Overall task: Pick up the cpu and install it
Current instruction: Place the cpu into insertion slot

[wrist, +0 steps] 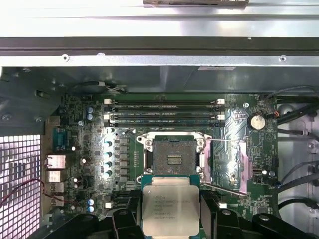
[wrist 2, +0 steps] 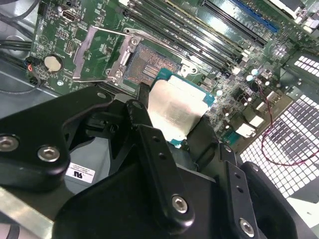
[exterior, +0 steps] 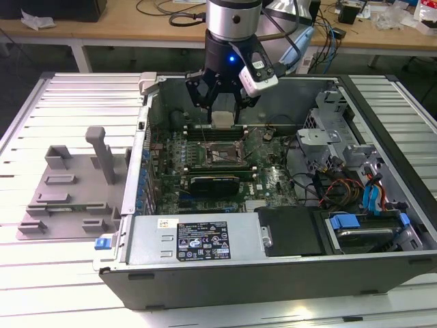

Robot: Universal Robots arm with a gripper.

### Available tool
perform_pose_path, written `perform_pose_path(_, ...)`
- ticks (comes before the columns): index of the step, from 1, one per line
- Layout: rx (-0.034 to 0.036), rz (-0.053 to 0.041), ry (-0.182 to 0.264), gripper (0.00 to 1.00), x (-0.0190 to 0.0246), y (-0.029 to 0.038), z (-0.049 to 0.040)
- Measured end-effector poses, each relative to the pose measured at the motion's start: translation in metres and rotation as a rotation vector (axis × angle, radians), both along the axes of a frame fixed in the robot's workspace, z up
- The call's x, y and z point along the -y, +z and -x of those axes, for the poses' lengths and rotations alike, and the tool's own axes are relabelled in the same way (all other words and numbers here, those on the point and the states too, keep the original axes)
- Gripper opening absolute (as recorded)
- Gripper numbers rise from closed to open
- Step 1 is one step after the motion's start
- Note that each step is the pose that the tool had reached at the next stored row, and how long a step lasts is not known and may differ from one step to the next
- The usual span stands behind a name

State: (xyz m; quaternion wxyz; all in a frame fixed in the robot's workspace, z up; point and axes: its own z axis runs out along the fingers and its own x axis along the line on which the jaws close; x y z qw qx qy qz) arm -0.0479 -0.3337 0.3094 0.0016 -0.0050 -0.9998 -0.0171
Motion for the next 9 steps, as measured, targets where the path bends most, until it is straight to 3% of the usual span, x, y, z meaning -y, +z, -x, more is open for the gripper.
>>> perform_pose_path(9,0.0001,0.0000,-0.007,0.55,0.0000,-0.0005,-0.0002)
